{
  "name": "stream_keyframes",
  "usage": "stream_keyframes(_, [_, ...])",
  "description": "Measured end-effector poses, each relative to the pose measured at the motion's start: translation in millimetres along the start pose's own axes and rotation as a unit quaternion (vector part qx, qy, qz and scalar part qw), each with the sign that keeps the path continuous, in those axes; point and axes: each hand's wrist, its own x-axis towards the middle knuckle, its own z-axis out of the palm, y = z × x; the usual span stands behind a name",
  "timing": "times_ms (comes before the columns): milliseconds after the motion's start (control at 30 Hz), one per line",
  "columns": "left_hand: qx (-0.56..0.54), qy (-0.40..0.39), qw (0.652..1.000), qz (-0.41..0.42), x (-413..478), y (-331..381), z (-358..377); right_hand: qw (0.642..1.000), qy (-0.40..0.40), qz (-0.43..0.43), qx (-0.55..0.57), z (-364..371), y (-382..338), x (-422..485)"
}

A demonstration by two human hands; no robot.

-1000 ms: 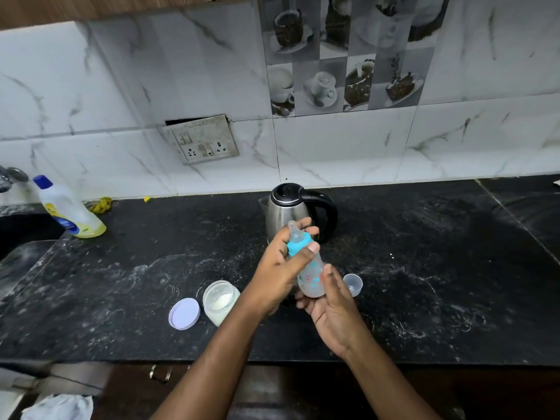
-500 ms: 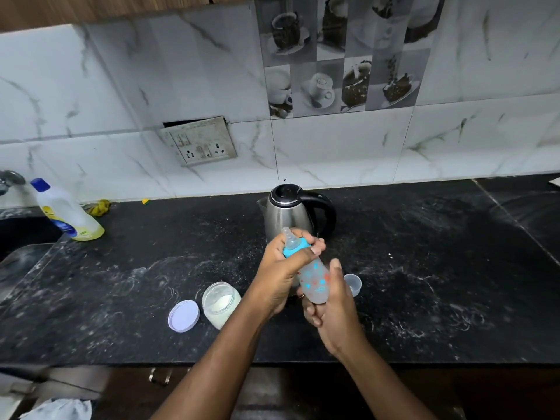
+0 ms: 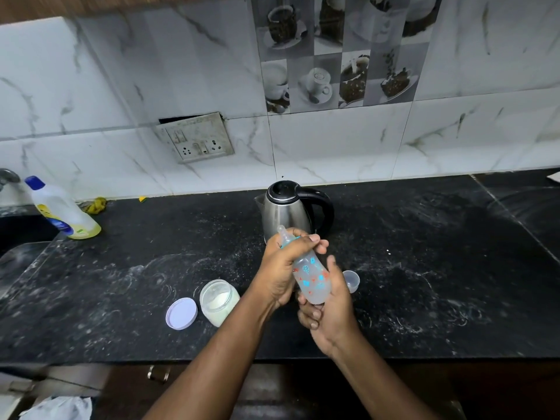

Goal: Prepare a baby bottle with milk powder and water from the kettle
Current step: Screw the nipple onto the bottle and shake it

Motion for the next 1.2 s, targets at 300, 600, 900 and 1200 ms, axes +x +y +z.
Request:
stream_keyframes(300, [-0.032,0.046,0.998,0.005,-1.8,-7.2,12.1,0.844,0.117,-0.446,-0.272,-13.7,13.5,12.2])
stream_keyframes(600, [-0.007,0.035,0.999,0.041,-1.0,-10.7,8.7,0.996,0.07,-0.052,0.025,0.9,-1.4,12.1])
stream_keyframes(900, [-0.011,0.077,0.995,0.067,-4.0,-9.5,24.0,0.887,0.099,-0.414,-0.176,-6.6,7.6,12.7])
stream_keyframes(1200, [0.069,0.058,0.991,0.1,-14.7,-5.5,28.6,0.976,0.109,-0.187,0.035,6.2,-8.0,6.6])
